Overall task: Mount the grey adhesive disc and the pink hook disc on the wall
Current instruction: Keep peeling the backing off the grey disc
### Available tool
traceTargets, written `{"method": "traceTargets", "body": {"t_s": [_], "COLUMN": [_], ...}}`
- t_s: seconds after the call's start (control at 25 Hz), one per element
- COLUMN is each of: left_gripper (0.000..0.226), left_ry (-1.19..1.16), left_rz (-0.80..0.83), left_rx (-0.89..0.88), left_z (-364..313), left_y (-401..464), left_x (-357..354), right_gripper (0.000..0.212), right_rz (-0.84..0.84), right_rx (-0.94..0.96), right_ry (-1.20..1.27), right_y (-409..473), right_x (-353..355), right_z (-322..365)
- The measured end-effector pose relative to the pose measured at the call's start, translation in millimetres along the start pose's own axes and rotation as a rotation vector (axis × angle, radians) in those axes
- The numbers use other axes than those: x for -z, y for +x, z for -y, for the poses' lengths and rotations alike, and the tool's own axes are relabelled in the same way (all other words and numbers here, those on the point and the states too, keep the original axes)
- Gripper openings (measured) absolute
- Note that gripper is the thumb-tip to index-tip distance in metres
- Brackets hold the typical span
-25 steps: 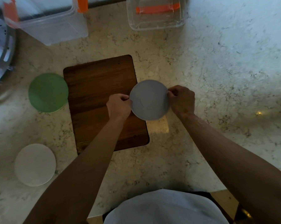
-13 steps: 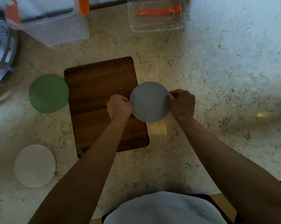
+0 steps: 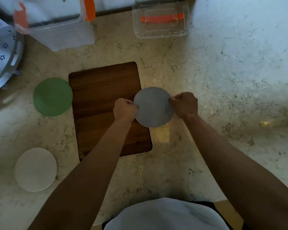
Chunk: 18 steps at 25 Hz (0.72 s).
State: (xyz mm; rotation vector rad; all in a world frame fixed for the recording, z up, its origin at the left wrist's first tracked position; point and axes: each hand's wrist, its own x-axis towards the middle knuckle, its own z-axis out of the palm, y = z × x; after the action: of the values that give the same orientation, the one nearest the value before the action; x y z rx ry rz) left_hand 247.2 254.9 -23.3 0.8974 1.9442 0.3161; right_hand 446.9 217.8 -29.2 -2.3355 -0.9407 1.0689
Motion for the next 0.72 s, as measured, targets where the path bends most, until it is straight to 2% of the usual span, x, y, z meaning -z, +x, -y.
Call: {"method": "traceTargets", "body": {"t_s": [0.16, 0.28, 0.56, 0.72], "left_gripper": [0.031, 0.027, 0.015, 0.022], "left_ry": [-0.077, -0.099, -0.232, -0.274], "left_rz": [0.045, 0.035, -0.001, -0.026], "left_rx": [0.052, 0.051, 0.036, -0.011], "left_z": [3.8, 18.7, 98.3, 140.5], "left_y": [-11.9, -27.5, -67.2, -80.9], "left_x": [12.5, 28.8, 85.8, 122.7], "right_gripper": [0.027, 0.026, 0.022, 0.026], "right_rz": [0.050, 0.105, 0.277, 0.272], "right_rx": [0.033, 0.070, 0.177, 0.239], "right_ry": [0.041, 0.081, -0.042, -0.083], "right_y": [-10.1, -30.1, -96.1, -133.0], "right_x": [1.7, -1.1, -31.1, -65.0], "right_z": [-0.3, -3.5, 3.1, 13.0]}}
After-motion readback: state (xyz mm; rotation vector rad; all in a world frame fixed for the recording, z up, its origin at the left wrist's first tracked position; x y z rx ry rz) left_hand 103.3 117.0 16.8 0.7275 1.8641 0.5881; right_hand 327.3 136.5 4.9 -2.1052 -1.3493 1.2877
